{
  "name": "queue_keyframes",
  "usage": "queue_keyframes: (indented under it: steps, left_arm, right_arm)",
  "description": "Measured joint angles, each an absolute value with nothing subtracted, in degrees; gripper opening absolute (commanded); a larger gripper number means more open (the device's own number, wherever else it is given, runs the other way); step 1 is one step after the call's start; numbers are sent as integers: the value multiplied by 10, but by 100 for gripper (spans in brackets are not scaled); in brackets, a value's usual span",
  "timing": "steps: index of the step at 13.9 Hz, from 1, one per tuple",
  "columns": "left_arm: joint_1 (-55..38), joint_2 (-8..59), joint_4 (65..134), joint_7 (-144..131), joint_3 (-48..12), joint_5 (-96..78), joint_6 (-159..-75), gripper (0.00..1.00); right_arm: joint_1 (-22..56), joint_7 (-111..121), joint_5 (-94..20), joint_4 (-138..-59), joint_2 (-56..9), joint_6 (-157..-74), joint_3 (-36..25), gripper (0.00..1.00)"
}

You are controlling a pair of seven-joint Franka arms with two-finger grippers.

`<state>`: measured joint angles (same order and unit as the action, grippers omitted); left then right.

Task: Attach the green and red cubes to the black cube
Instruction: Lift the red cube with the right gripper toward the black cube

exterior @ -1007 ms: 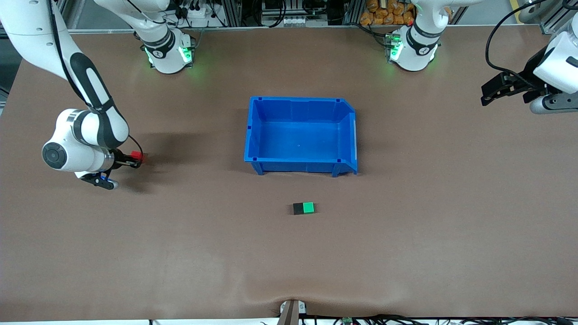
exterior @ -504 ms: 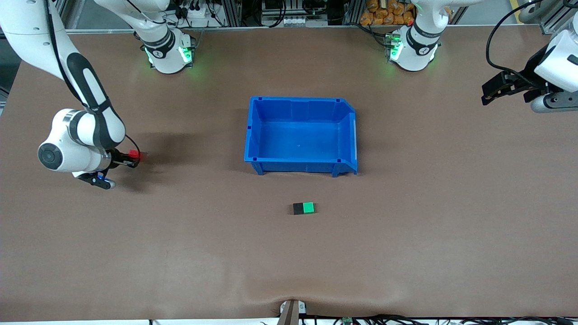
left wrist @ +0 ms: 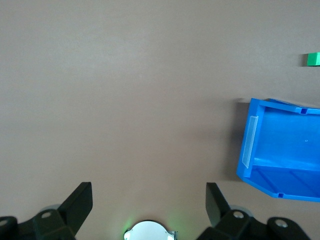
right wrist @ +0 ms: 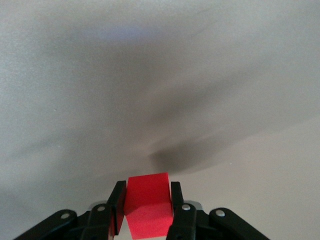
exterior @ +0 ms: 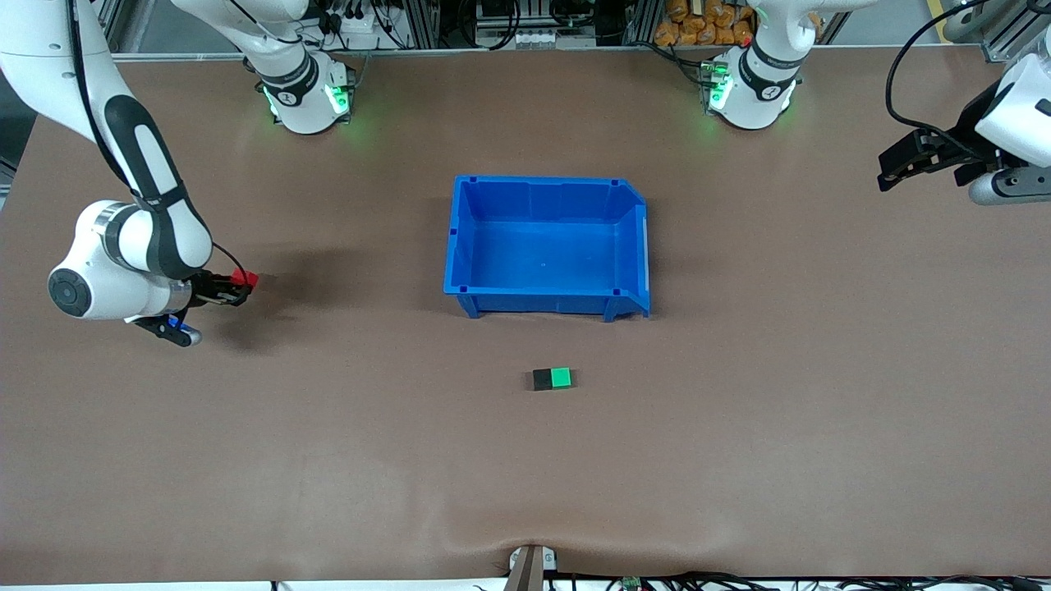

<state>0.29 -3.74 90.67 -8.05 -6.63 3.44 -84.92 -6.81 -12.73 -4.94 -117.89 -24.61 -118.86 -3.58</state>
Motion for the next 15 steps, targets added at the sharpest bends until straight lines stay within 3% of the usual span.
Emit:
queue_keyframes:
  steps: [15]
  left_arm:
    - [3,-37,908,-80,-66,34,-849,100]
  right_arm:
    - [-46,-333,-80,-1143,-246,-1162,-26,0]
